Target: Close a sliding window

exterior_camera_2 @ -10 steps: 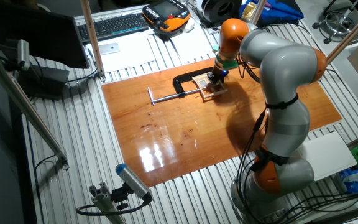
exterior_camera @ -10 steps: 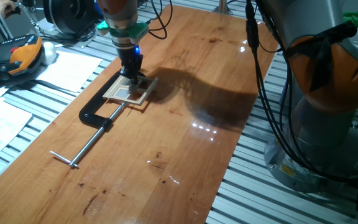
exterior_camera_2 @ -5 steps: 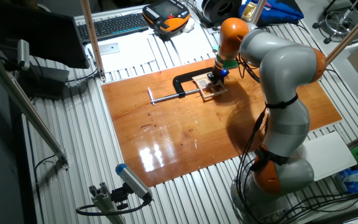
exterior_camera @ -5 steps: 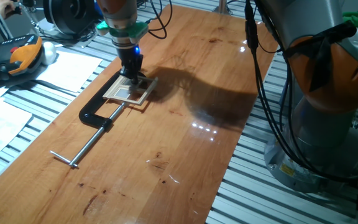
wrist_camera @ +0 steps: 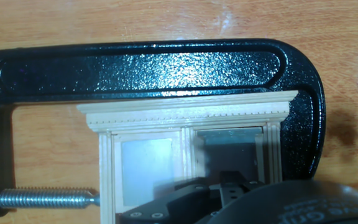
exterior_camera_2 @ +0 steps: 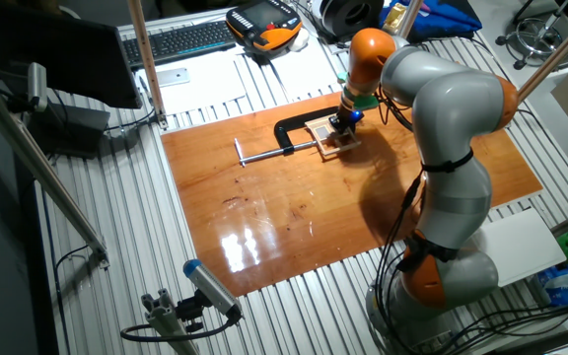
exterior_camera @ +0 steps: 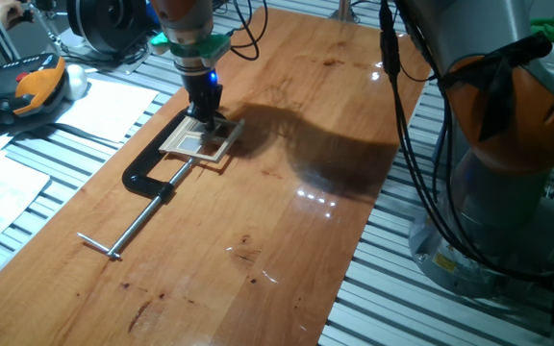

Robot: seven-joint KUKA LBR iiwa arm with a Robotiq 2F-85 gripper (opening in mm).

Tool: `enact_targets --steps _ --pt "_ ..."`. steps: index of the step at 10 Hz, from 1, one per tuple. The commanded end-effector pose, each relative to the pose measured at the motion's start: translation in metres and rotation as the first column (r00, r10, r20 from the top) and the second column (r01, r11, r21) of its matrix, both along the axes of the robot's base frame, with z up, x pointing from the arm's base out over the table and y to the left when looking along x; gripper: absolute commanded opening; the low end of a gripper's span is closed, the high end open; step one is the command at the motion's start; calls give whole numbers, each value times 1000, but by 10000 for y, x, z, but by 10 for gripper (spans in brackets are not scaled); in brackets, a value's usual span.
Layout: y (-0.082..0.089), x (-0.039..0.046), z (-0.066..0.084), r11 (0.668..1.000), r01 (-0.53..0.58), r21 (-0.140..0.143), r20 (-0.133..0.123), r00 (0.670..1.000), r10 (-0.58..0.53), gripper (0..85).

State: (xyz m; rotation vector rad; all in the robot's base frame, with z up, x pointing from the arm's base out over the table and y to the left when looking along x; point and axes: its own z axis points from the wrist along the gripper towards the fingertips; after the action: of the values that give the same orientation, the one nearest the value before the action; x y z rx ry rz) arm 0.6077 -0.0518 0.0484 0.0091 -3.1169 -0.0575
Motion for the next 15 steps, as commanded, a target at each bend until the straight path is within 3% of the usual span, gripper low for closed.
enact_targets --steps 1,7,15 --pt "-2 -3 5 1000 0 0 0 1000 0 0" --pt "-1 -19 15 1000 -3 0 -8 1000 3 0" --pt "9 -16 -3 1000 -1 -3 8 1000 1 0"
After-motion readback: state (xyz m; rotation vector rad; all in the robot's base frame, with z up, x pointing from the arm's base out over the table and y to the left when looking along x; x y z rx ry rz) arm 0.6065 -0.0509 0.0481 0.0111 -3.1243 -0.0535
